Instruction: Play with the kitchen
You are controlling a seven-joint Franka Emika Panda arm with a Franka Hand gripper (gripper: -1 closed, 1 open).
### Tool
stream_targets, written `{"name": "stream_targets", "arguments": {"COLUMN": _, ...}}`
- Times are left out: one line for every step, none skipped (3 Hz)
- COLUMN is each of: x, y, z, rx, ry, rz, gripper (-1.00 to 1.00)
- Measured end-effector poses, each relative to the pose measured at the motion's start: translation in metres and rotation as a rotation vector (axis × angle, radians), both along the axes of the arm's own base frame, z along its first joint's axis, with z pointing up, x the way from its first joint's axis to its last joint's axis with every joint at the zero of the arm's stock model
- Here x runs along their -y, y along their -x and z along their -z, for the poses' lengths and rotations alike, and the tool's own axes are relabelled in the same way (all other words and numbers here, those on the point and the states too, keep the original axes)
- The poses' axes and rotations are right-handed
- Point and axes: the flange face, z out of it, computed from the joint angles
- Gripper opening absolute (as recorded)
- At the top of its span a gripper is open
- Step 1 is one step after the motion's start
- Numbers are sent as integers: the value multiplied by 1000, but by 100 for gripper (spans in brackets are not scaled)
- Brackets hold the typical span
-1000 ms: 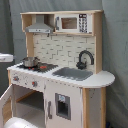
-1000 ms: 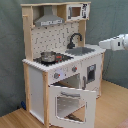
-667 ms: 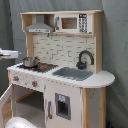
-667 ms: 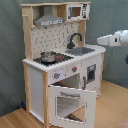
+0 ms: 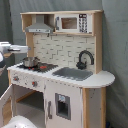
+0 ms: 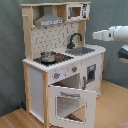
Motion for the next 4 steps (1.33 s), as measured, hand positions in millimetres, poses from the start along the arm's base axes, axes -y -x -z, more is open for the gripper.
{"name": "stream_targets", "arguments": {"x": 8, "y": -25, "z": -2, "rx": 8, "ry": -1, "rz": -11, "gripper": 100}}
{"name": "stream_targets", "arguments": {"x": 17, "y": -49, "z": -6, "rx": 21, "ry": -1, "rz": -27, "gripper": 100}}
{"name": "stream_targets", "arguments": {"x": 24, "y": -70, "z": -11, "rx": 32, "ry": -1, "rz": -48, "gripper": 100}}
{"name": "stream_targets", "arguments": {"x": 27, "y": -89, "z": -17, "rx": 36, "ry": -1, "rz": -75, "gripper": 100}}
